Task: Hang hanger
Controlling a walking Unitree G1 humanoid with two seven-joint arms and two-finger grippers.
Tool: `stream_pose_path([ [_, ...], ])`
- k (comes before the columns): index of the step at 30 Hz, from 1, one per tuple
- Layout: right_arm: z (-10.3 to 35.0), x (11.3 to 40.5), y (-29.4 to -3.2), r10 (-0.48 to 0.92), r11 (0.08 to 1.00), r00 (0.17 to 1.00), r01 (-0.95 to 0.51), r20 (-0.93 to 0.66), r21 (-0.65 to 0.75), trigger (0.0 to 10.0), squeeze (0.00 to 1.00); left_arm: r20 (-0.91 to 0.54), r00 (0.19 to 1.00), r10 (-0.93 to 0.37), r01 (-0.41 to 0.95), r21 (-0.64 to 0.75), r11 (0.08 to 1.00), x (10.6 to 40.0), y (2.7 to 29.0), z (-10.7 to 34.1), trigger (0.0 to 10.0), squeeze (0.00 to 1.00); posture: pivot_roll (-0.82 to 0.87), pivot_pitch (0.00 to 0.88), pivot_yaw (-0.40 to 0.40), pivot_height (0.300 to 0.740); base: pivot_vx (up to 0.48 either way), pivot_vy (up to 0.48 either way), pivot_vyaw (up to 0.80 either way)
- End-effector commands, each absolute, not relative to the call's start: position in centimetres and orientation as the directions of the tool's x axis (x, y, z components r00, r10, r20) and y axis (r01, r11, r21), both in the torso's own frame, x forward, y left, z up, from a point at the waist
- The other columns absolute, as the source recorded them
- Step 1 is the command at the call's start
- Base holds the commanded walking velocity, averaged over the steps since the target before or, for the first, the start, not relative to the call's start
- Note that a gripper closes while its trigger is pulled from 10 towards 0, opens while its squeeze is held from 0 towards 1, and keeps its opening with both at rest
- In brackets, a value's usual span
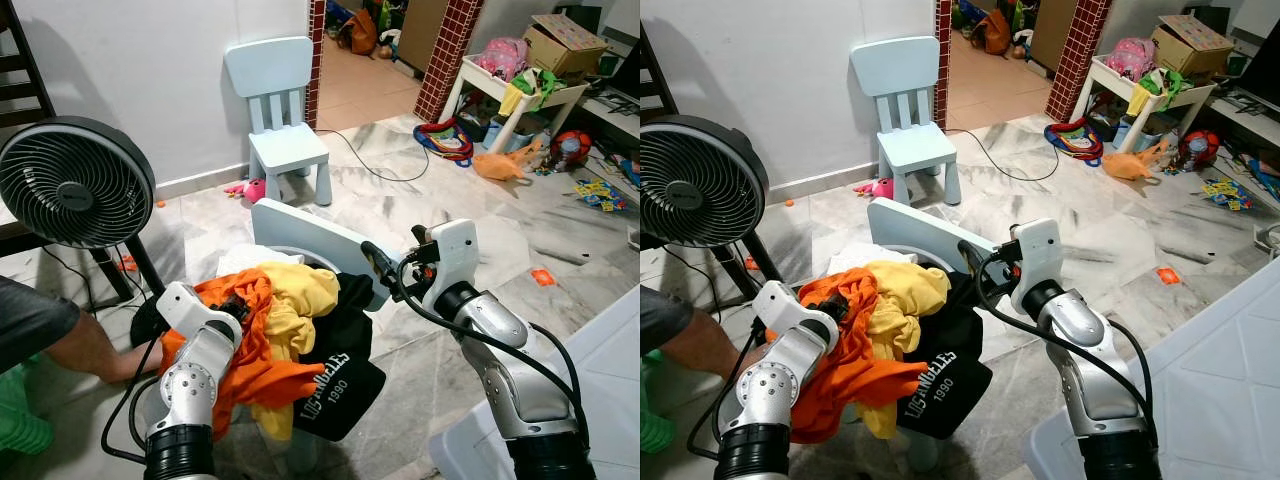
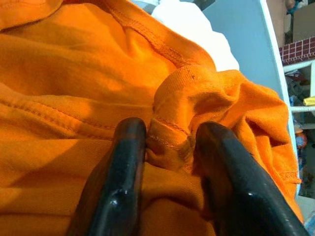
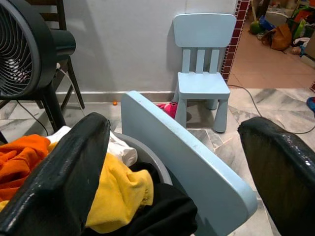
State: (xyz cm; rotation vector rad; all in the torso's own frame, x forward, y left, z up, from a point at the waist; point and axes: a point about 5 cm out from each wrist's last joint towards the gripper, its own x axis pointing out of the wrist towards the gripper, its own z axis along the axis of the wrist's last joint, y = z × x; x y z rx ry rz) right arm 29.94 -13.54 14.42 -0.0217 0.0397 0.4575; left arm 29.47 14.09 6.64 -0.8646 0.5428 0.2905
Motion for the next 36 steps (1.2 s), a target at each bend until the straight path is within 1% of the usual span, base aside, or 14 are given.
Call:
stream_pose_path([
  [1,14.7,29.9,-13.5,0.441,0.897,0.897,-0.442,-0.037,-0.025,10.0,0.00,-0.572,0.820,-0.017,-0.436,-0.645,0.628,28.8,12.6,6.1,0.0,0.00,-0.11,0.087,-0.068,0.740,0.000,0.000,0.00],
  [16,14.7,30.0,-13.4,0.443,0.896,0.896,-0.444,-0.036,-0.024,10.0,0.00,-0.562,0.827,-0.004,-0.418,-0.621,0.663,28.5,12.7,6.4,0.0,0.00,-0.11,0.080,-0.065,0.740,0.000,0.000,0.00],
  [20,14.7,30.0,-13.4,0.442,0.896,0.896,-0.443,-0.034,-0.022,10.0,0.00,-0.557,0.830,0.022,-0.415,-0.592,0.691,28.3,13.0,6.6,0.0,0.00,-0.11,0.080,-0.065,0.740,0.000,0.000,0.00],
  [24,14.6,30.0,-13.1,0.444,0.895,0.895,-0.445,-0.033,-0.016,10.0,0.00,-0.537,0.843,0.047,-0.387,-0.541,0.747,27.8,13.6,7.0,0.0,0.00,-0.09,0.079,-0.054,0.740,0.000,0.000,0.00],
  [26,14.4,30.0,-13.0,0.445,0.895,0.895,-0.445,-0.033,-0.012,10.0,0.00,-0.500,0.864,0.059,-0.326,-0.467,0.822,27.2,14.0,7.6,0.0,0.00,-0.08,0.074,-0.051,0.740,0.000,0.000,0.00],
  [27,14.4,30.0,-13.0,0.445,0.895,0.895,-0.445,-0.033,-0.012,10.0,0.00,-0.500,0.864,0.059,-0.326,-0.467,0.822,27.2,14.0,7.6,0.0,0.00,-0.08,0.074,-0.051,0.740,0.000,0.000,0.00],
  [28,14.4,30.0,-13.0,0.445,0.895,0.895,-0.445,-0.032,-0.010,10.0,0.00,-0.485,0.873,0.059,-0.293,-0.424,0.857,26.8,14.2,7.9,0.0,0.00,-0.07,0.071,-0.048,0.740,0.000,0.000,0.00],
  [29,14.4,30.0,-13.0,0.445,0.895,0.895,-0.445,-0.032,-0.010,10.0,0.00,-0.485,0.873,0.059,-0.293,-0.424,0.857,26.8,14.2,7.9,0.0,0.00,-0.07,0.071,-0.048,0.740,0.000,0.000,0.00],
  [30,14.4,30.0,-12.9,0.445,0.895,0.895,-0.445,-0.032,-0.009,10.0,0.00,-0.479,0.876,0.060,-0.276,-0.396,0.876,26.5,14.3,8.0,0.0,0.00,-0.07,0.069,-0.046,0.740,0.000,0.000,0.00],
  [31,14.3,30.1,-12.9,0.445,0.895,0.895,-0.445,-0.030,-0.007,10.0,0.00,-0.458,0.888,0.048,-0.215,-0.321,0.922,25.7,14.5,8.3,0.0,0.00,-0.06,0.065,-0.043,0.740,0.000,0.000,0.00],
  [32,14.3,30.2,-12.9,0.444,0.896,0.896,-0.444,-0.030,-0.005,10.0,0.00,-0.451,0.892,0.040,-0.182,-0.275,0.944,25.2,14.7,8.4,0.0,0.00,-0.05,0.061,-0.040,0.740,0.000,0.000,0.00],
  [33,14.3,30.2,-12.9,0.444,0.896,0.896,-0.444,-0.030,-0.005,10.0,0.00,-0.451,0.892,0.040,-0.182,-0.275,0.944,25.2,14.7,8.4,0.0,0.00,-0.05,0.061,-0.040,0.740,0.000,0.000,0.00],
  [34,14.2,30.2,-12.9,0.444,0.896,0.896,-0.444,-0.029,-0.003,10.0,0.00,-0.449,0.893,0.038,-0.164,-0.246,0.955,24.9,14.9,8.4,0.0,0.00,-0.05,0.061,-0.040,0.740,0.000,0.000,0.00],
  [36,14.1,30.3,-12.7,0.444,0.896,0.896,-0.444,-0.028,0.001,10.0,0.00,-0.432,0.901,0.040,-0.113,-0.146,0.983,24.3,15.3,8.4,0.0,0.00,-0.04,0.054,-0.037,0.740,0.000,0.000,0.00],
])
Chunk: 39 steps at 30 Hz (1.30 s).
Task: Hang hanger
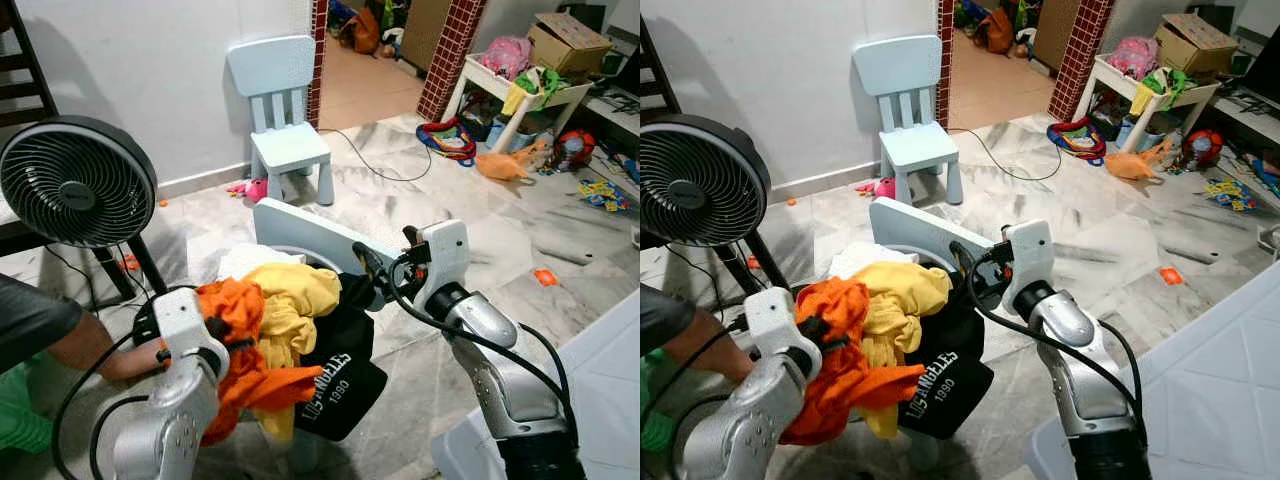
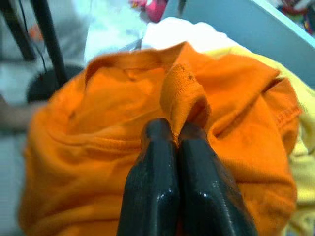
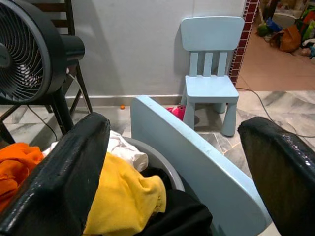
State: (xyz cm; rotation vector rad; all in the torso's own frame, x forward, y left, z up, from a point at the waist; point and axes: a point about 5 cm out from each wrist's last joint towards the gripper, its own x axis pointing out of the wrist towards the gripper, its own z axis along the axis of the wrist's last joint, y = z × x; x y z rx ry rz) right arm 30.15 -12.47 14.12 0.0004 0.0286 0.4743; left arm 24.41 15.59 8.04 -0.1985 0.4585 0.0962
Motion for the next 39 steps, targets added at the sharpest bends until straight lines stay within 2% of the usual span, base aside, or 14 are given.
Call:
stream_pose_path([
  [1,14.0,30.3,-12.5,0.446,0.895,0.895,-0.446,-0.026,0.007,10.0,0.00,-0.413,0.910,0.045,-0.077,-0.061,0.995,23.7,15.7,8.6,0.0,0.00,-0.02,0.043,-0.033,0.740,0.000,0.000,0.00],
  [4,14.0,30.4,-12.2,0.449,0.894,0.893,-0.448,-0.022,0.013,10.0,0.00,-0.369,0.927,0.069,-0.079,-0.012,0.997,23.5,16.1,9.1,0.0,0.00,-0.02,0.038,-0.032,0.740,0.000,0.000,0.00],
  [9,13.8,30.5,-12.2,0.430,0.902,0.903,-0.430,-0.005,0.033,10.0,0.00,-0.181,0.979,0.088,-0.063,0.137,0.989,23.3,16.2,11.6,0.0,0.00,-0.01,0.009,-0.025,0.740,0.000,0.000,0.00],
  [15,14.1,30.9,-12.7,0.375,0.922,0.927,-0.376,0.028,0.089,10.0,0.00,-0.113,0.986,0.120,-0.095,0.205,0.974,23.2,16.2,12.4,0.0,0.00,0.00,0.003,-0.009,0.740,0.000,0.000,0.00],
  [17,14.1,31.0,-12.8,0.360,0.926,0.932,-0.362,0.035,0.104,10.0,0.00,-0.096,0.985,0.145,-0.120,0.229,0.966,23.3,16.3,12.6,3.3,0.00,0.00,0.003,-0.004,0.740,0.000,0.000,0.00],
  [18,14.1,30.9,-12.9,0.355,0.928,0.934,-0.357,0.038,0.107,10.0,0.00,-0.083,0.986,0.143,-0.120,0.235,0.965,23.3,16.3,12.7,4.3,0.00,0.00,0.003,-0.004,0.740,0.000,0.000,0.00],
  [19,14.1,30.9,-12.9,0.352,0.929,0.935,-0.354,0.040,0.108,10.0,0.00,-0.071,0.988,0.140,-0.120,0.240,0.963,23.3,16.3,12.7,4.3,0.00,0.00,0.004,-0.002,0.740,0.000,0.000,0.00],
  [20,14.1,31.0,-13.1,0.339,0.933,0.940,-0.342,0.043,0.114,10.0,0.00,-0.066,0.987,0.145,-0.127,0.227,0.966,23.2,16.4,12.7,9.9,0.00,0.00,0.004,-0.002,0.740,0.000,0.000,0.00],
  [25,14.6,31.1,-13.7,0.279,0.941,0.956,-0.291,0.087,0.173,10.0,0.00,-0.059,0.989,0.137,-0.124,0.183,0.975,22.9,16.4,12.4,10.0,0.00,-0.01,0.006,0.005,0.740,0.000,0.000,0.00],
  [27,14.8,30.9,-13.6,0.295,0.933,0.947,-0.314,0.125,0.177,10.0,0.00,-0.041,0.989,0.140,-0.130,0.174,0.976,22.9,16.3,12.4,10.0,0.00,-0.01,0.006,0.005,0.740,0.000,0.000,0.00],
  [35,12.7,29.0,-13.5,0.353,0.907,0.933,-0.359,0.068,0.221,10.0,0.00,-0.031,0.991,0.129,-0.122,0.168,0.978,22.6,16.5,11.9,10.0,0.00,-0.01,0.017,0.003,0.740,0.000,0.000,0.00],
  [39,12.8,28.3,-14.6,0.274,0.935,0.951,-0.299,0.145,0.191,10.0,0.00,-0.029,0.992,0.125,-0.118,0.170,0.978,22.5,16.7,11.6,10.0,0.00,-0.01,0.018,0.008,0.740,0.000,0.000,0.00],
])
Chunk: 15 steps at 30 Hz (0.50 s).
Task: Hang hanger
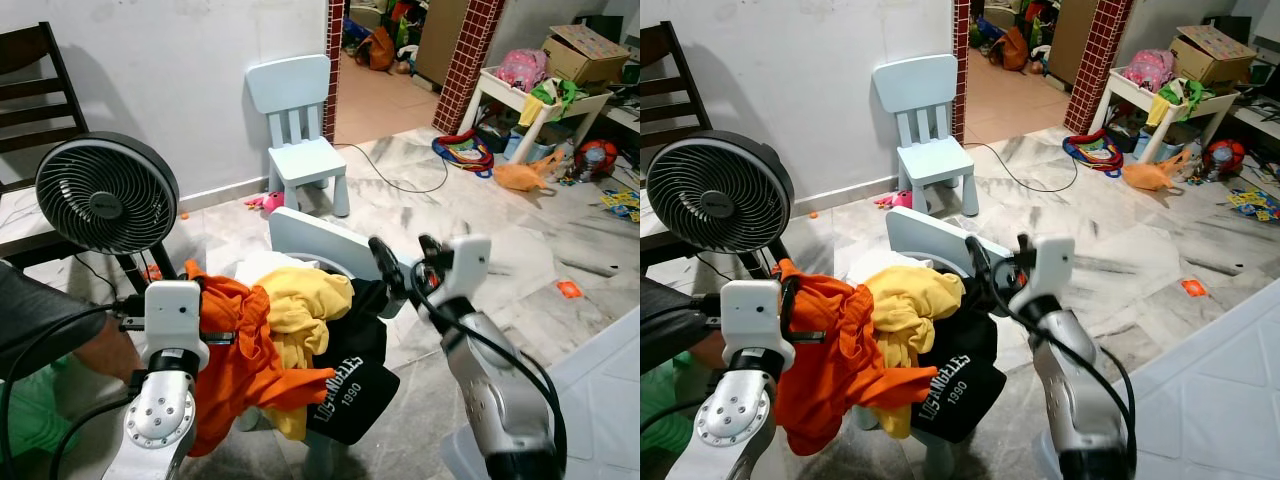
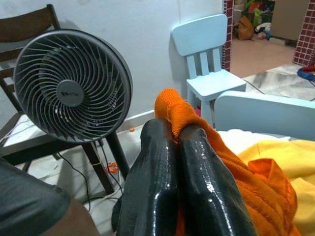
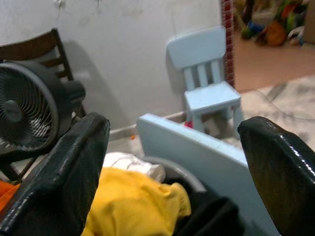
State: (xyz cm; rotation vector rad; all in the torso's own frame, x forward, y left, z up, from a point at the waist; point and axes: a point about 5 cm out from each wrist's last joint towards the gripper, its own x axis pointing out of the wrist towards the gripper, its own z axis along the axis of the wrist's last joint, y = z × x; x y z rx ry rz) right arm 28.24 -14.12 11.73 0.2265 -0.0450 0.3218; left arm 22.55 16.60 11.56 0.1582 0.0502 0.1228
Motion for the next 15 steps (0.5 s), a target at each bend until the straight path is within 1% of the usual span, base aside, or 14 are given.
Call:
stream_pose_path([
  [1,13.0,28.3,-14.7,0.264,0.937,0.951,-0.292,0.160,0.191,10.0,0.00,-0.026,0.992,0.124,-0.117,0.171,0.978,22.6,16.7,11.6,10.0,0.00,-0.01,0.018,0.008,0.740,0.000,0.000,0.00],
  [2,13.4,28.5,-15.2,0.211,0.960,0.959,-0.240,0.191,0.143,10.0,0.00,-0.020,0.993,0.121,-0.115,0.178,0.977,22.7,16.7,11.6,10.0,0.00,-0.01,0.018,0.008,0.740,0.000,0.000,0.00],
  [6,13.9,29.2,-16.3,0.081,0.982,0.973,-0.115,0.214,0.151,10.0,0.00,-0.006,0.993,0.121,-0.118,0.184,0.976,22.9,16.6,11.6,10.0,0.00,-0.01,0.014,0.009,0.740,0.000,0.000,0.00],
  [9,13.8,29.3,-16.3,0.070,0.976,0.978,-0.108,0.197,0.188,10.0,0.00,-0.001,0.993,0.122,-0.120,0.182,0.976,23.0,16.6,11.6,10.0,0.00,-0.01,0.016,0.006,0.740,0.000,0.000,0.00],
  [15,13.5,29.3,-16.1,0.089,0.977,0.977,-0.123,0.194,0.175,10.0,0.00,0.003,0.993,0.119,-0.118,0.180,0.977,23.2,16.6,11.5,10.0,0.00,-0.02,0.016,0.006,0.740,0.000,0.000,0.00],
])
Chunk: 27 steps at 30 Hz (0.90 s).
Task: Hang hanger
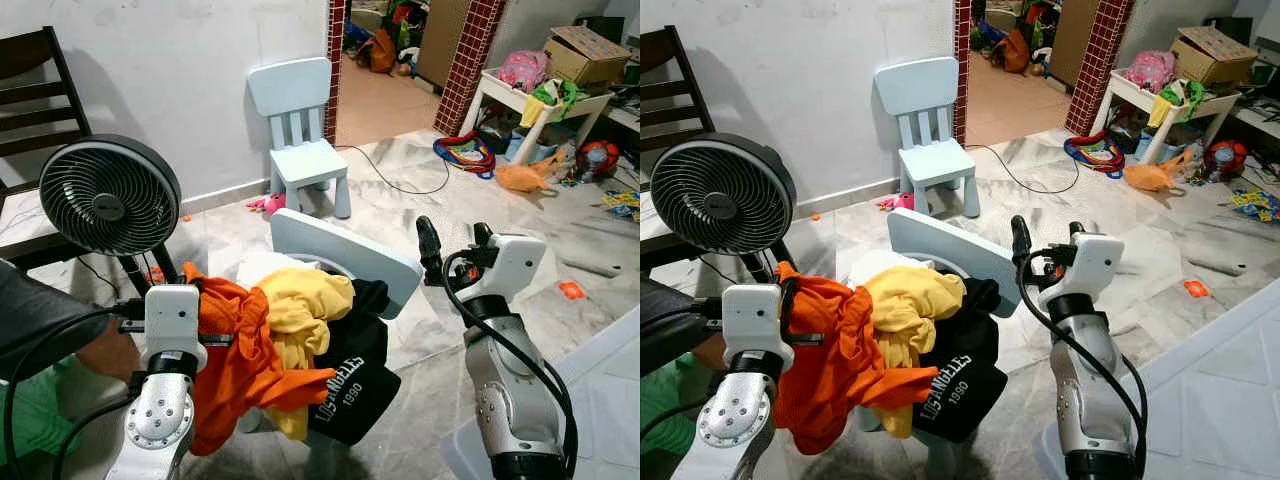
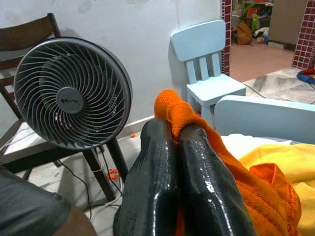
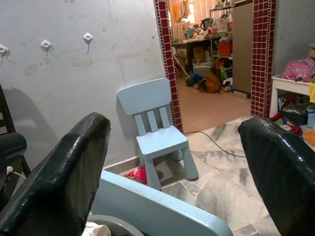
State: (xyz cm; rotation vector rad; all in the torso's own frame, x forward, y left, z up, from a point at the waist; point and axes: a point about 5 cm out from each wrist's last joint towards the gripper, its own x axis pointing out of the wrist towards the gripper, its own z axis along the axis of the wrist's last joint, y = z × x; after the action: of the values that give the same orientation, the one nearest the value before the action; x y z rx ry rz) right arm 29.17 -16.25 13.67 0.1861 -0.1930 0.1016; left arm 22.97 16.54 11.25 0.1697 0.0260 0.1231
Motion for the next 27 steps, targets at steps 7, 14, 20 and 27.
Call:
stream_pose_path([
  [7,13.12,29.48,-15.73,0.107,0.974,0.983,-0.133,0.150,0.181,10.0,0.00,0.007,0.996,0.087,-0.086,0.193,0.977,23.46,16.18,11.59,10.0,0.00,-0.02,0.013,0.008,0.740,0.000,0.000,0.00],
  [14,13.01,29.50,-15.74,0.109,0.973,0.984,-0.134,0.139,0.189,10.0,0.00,0.010,0.995,0.095,-0.095,0.175,0.980,23.45,16.10,11.52,10.0,0.00,-0.02,0.013,0.005,0.740,0.000,0.000,0.00],
  [20,13.03,29.73,-15.65,0.114,0.973,0.984,-0.138,0.135,0.186,10.0,0.00,0.002,0.994,0.110,-0.108,0.186,0.977,23.53,16.22,11.39,10.0,0.00,-0.02,0.015,0.001,0.740,0.000,0.000,0.00],
  [27,13.09,29.84,-15.59,0.122,0.972,0.984,-0.145,0.131,0.183,10.0,0.00,0.001,0.995,0.103,-0.101,0.179,0.979,23.50,16.03,11.31,10.0,0.00,-0.02,0.016,-0.004,0.740,0.000,0.000,0.00],
])
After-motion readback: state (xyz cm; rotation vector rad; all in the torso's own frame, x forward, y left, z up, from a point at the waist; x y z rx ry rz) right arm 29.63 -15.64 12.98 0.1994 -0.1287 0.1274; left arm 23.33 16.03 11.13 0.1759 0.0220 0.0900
